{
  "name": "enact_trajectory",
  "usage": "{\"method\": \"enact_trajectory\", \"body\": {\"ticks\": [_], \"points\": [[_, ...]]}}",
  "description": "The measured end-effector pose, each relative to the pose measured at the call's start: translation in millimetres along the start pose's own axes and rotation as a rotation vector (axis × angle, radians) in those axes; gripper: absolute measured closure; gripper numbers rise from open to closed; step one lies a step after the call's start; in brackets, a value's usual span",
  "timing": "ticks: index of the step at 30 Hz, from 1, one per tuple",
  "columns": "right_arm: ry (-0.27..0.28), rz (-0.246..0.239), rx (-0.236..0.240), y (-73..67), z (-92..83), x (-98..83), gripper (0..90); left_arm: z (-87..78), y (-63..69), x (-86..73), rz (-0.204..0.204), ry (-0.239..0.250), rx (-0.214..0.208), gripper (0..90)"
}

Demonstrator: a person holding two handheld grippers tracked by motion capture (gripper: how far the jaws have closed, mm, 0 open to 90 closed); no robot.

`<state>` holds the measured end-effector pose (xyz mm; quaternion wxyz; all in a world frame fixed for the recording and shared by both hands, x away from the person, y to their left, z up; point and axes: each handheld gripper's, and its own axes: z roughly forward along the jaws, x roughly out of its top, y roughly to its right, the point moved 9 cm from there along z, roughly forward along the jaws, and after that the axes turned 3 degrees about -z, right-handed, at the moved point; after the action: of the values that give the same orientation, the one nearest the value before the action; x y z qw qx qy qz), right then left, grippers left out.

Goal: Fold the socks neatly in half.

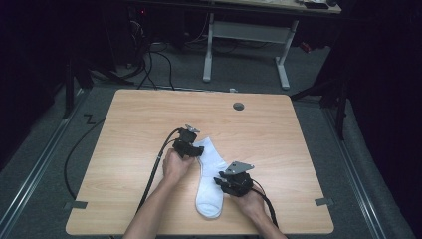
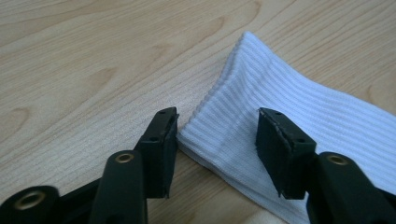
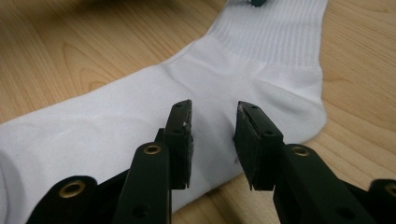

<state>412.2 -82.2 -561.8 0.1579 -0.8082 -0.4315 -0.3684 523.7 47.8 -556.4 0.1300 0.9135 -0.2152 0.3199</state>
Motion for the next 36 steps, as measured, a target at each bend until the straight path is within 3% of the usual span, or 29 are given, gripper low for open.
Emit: {"method": "enact_trajectory", "body": {"ticks": [6, 7, 8, 11, 14, 15, 16, 20, 25, 28, 30, 36], "points": [[-0.001, 0.002, -0.004, 0.0, 0.0, -0.2, 66.7, -0.5, 3.3, 0.7, 0.009, -0.022, -0.039, 64.2], [-0.001, 0.005, -0.005, -0.1, 0.1, -0.1, 66.8, -0.4, 3.3, 1.1, 0.0, -0.026, -0.05, 67.4], [-0.001, 0.006, -0.005, 0.0, 0.0, -0.2, 66.7, -0.8, 1.9, 1.7, -0.041, -0.035, -0.081, 68.6], [0.002, 0.009, -0.007, 0.0, 0.1, -0.3, 66.8, -1.6, 0.4, 1.1, -0.069, -0.04, -0.108, 71.8], [0.004, 0.013, -0.01, -0.3, -0.1, -0.7, 66.9, -3.4, -0.6, 0.9, -0.098, -0.027, -0.143, 74.1], [0.004, 0.012, -0.01, -0.3, -0.1, -0.7, 66.9, -6.4, -1.6, 3.3, -0.13, -0.005, -0.175, 74.5], [0.005, 0.012, -0.011, 0.0, 0.1, -0.6, 67.0, -8.5, -1.7, 5.2, -0.134, 0.008, -0.186, 74.7], [0.002, 0.016, -0.016, 1.4, 0.8, 0.2, 67.1, -18.2, -0.1, 11.7, -0.115, 0.047, -0.202, 75.0], [-0.008, 0.023, -0.029, 4.7, 4.2, 3.6, 67.1, -44.1, 7.7, 26.8, -0.067, 0.141, -0.241, 74.8], [0.002, 0.042, -0.038, 8.4, 7.5, 5.9, 67.2, -53.1, 10.5, 29.6, -0.047, 0.162, -0.262, 74.9], [0.004, 0.058, -0.043, 9.9, 9.1, 7.1, 67.4, -63.4, 14.0, 30.0, -0.007, 0.179, -0.28, 75.1], [-0.019, 0.066, -0.065, 16.2, 16.2, 14.2, 67.5, -77.8, 19.5, 29.0, 0.026, 0.217, -0.318, 75.7]]}}
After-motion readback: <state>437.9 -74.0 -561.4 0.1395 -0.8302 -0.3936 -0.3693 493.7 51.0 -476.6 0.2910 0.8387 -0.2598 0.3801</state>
